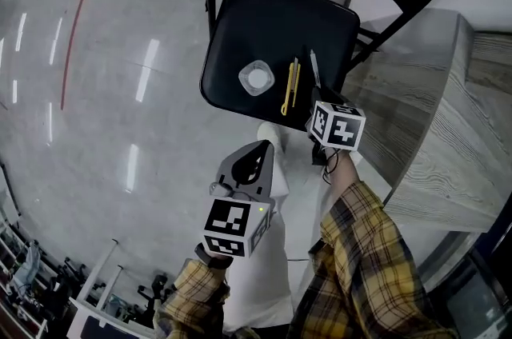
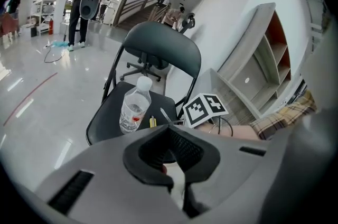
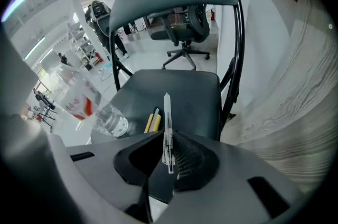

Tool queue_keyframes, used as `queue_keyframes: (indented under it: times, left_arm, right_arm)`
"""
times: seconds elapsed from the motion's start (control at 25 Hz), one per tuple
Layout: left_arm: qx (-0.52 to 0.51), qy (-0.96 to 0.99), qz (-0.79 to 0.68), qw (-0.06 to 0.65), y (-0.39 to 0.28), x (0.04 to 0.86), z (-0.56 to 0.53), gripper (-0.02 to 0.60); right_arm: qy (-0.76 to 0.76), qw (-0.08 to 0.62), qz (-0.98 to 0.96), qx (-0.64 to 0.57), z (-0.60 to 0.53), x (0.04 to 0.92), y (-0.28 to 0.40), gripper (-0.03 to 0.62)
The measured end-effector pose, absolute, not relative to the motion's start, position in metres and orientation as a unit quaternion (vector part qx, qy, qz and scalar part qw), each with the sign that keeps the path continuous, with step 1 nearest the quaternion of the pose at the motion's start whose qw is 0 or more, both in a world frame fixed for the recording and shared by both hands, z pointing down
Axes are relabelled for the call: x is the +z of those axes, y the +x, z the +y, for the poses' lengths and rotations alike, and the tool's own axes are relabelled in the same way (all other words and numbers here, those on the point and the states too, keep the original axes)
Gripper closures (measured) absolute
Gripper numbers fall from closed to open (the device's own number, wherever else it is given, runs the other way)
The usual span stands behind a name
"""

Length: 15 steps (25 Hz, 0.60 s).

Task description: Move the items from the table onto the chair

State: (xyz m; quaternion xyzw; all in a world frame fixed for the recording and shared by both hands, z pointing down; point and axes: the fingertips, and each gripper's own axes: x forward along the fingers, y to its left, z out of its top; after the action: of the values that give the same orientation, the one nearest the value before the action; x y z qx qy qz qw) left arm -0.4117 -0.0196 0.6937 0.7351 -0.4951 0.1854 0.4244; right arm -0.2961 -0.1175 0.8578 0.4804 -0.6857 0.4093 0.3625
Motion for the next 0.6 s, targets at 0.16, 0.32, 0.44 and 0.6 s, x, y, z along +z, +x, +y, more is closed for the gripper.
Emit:
queue_keyframes:
  times: [0.16,0.32,0.44,0.6]
  left_arm:
    - [0.195,0.730,-0.493,0.430,-0.413,0.711,-0.021,0.577]
    - [0.200,0.730,-0.494,0.427,-0.416,0.714,-0.025,0.577]
    - [0.197,0.727,-0.502,0.426,-0.420,0.709,-0.028,0.577]
    - [0.196,0.729,-0.506,0.417,-0.410,0.693,-0.030,0.577]
  right_arm:
    - [0.475,0.386,-0.672,0.417,-0.118,0.893,-0.288,0.528]
    - [0.449,0.421,-0.672,0.411,-0.113,0.912,-0.286,0.528]
    - [0.437,0.435,-0.672,0.410,-0.110,0.912,-0.287,0.528]
    - [0.433,0.415,-0.671,0.435,-0.108,0.899,-0.283,0.522]
